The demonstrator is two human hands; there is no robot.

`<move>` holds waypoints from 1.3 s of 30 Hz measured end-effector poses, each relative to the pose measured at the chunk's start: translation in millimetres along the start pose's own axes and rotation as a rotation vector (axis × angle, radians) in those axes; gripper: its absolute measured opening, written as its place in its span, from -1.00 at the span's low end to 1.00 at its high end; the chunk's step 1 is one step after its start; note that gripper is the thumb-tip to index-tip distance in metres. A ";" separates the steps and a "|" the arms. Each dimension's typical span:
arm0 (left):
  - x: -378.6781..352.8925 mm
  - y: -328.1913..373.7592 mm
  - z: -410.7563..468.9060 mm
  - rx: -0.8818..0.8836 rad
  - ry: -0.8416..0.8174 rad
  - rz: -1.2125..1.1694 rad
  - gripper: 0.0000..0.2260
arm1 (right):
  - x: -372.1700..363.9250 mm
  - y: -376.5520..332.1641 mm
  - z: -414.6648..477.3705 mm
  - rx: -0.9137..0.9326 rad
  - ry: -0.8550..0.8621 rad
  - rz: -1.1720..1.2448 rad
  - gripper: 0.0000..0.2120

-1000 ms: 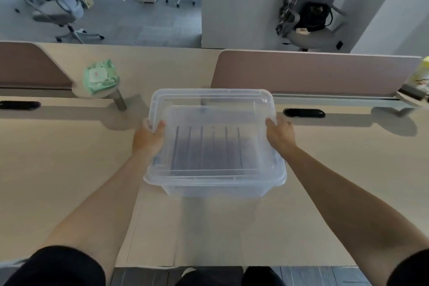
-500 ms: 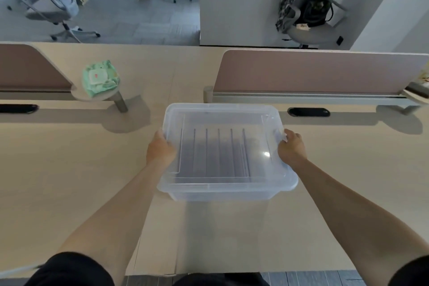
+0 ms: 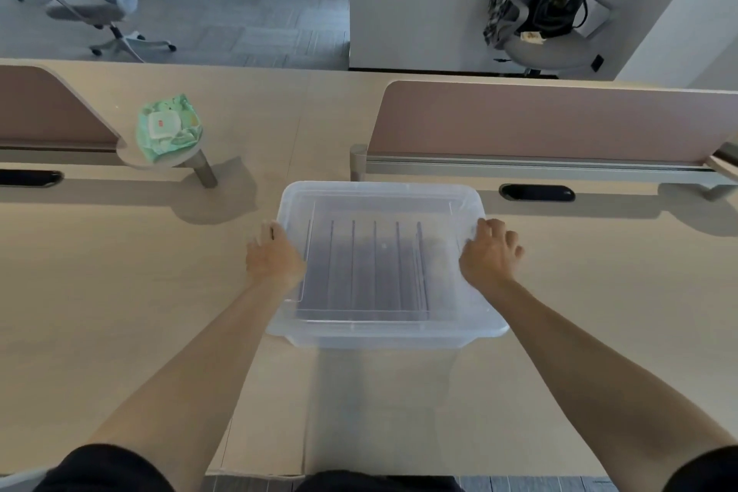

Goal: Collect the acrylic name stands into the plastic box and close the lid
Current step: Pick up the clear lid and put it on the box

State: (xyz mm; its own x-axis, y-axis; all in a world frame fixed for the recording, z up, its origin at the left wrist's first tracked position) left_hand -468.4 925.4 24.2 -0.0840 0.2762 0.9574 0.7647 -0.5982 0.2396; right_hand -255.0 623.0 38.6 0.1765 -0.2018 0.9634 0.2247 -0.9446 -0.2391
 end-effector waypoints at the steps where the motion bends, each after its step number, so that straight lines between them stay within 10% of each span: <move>1: 1.1 9.6 0.2 -0.087 0.069 0.051 -0.47 | -0.8 -15.7 -4.0 0.096 0.006 -0.036 -0.48; 7: -21.7 83.4 -16.5 -0.500 0.011 0.062 -0.34 | -38.3 -84.0 -22.4 0.466 -0.194 -0.203 -0.36; 26: -44.0 89.0 -12.3 -0.507 -0.061 0.252 -0.34 | -59.0 -79.8 -11.5 0.469 -0.180 -0.314 -0.35; 32: 1.6 19.1 12.0 -0.143 0.189 0.050 -0.38 | -5.9 -16.6 23.1 0.085 -0.061 -0.033 -0.38; 39: -19.3 -26.2 17.8 0.236 -0.047 -0.265 -0.44 | -24.1 35.3 21.1 -0.278 -0.265 0.473 -0.26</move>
State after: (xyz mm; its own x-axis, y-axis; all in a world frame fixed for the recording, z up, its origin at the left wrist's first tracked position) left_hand -475.5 949.2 -3.4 -0.2740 0.4364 0.8570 0.8470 -0.3126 0.4300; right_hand -231.1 600.0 4.3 0.4370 -0.5785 0.6888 -0.1888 -0.8077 -0.5586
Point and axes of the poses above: each hand's wrist, its own z-axis towards the middle knuckle, its own x-axis out of the back of the hand, y = z × x, the point moved 8 cm from there along z, towards the middle knuckle, and after that the axes turned 2 degrees about -x, right-handed, at the moved point
